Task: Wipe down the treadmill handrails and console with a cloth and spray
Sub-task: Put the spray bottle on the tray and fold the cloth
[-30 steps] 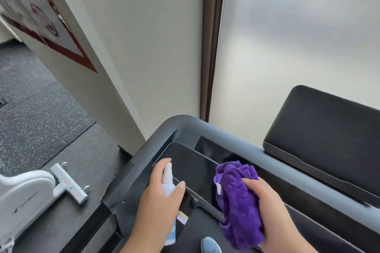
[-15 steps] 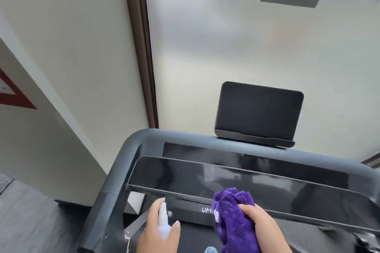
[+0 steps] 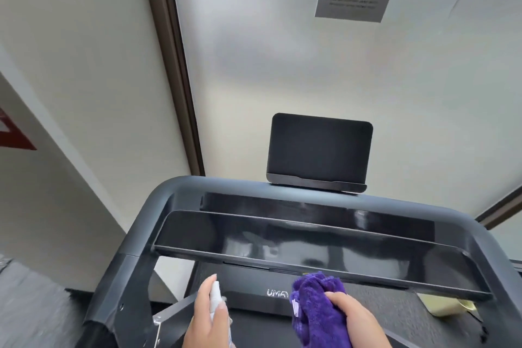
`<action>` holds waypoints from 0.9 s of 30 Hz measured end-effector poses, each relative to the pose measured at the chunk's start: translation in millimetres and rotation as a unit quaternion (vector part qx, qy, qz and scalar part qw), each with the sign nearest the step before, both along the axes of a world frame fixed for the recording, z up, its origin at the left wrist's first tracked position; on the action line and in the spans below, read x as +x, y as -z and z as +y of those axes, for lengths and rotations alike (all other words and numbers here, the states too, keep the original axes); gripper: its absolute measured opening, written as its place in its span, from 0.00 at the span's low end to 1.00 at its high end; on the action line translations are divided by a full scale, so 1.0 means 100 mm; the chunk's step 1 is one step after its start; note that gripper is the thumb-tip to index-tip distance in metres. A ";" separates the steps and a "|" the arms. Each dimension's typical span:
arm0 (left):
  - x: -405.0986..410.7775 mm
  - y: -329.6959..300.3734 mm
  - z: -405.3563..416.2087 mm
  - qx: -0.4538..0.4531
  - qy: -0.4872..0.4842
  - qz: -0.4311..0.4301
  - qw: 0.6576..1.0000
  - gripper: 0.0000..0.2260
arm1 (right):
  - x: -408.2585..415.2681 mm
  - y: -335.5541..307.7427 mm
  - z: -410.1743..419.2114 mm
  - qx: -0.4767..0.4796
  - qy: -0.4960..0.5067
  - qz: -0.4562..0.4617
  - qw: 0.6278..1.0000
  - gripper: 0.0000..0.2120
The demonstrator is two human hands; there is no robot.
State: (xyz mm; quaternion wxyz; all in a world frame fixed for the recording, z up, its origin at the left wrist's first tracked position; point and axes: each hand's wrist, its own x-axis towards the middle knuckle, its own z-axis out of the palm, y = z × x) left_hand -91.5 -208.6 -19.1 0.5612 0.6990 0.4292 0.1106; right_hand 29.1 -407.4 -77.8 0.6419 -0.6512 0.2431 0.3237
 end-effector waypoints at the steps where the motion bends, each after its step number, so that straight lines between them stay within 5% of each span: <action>1: 0.02 0.00 -0.05 -0.008 0.008 0.005 1.000 0.21 | 0.04 -0.06 -0.01 -0.017 -0.022 0.002 1.000 0.01; 4: 0.02 0.04 -0.29 -0.011 -0.001 0.004 1.000 0.18 | 0.07 0.04 -0.30 -0.034 -0.027 -0.016 0.999 0.16; 7: 0.07 0.04 -0.55 0.000 0.006 0.014 1.000 0.22 | 0.05 -0.04 -0.53 -0.038 -0.034 -0.006 0.999 0.05; 10: 0.15 0.07 -0.77 0.017 0.007 -0.005 1.000 0.23 | 0.04 -0.05 -0.80 0.019 -0.033 0.019 0.999 0.16; 13: 0.16 0.00 -0.93 0.037 0.021 -0.016 0.999 0.24 | 0.06 -0.14 -0.92 -0.006 -0.074 -0.012 0.997 0.06; 16: 0.13 -0.10 -0.92 0.043 0.035 -0.002 0.998 0.24 | 0.11 0.02 -1.02 -0.061 -0.081 -0.009 0.995 0.18; 19: 0.14 -0.09 -0.74 0.050 0.039 0.028 0.998 0.24 | 0.06 -0.03 -0.90 -0.084 -0.070 0.006 0.994 0.09; 27: 0.19 0.16 -0.17 0.052 0.040 0.059 0.996 0.16 | -0.21 -0.22 -0.57 -0.107 -0.056 -0.024 0.992 0.07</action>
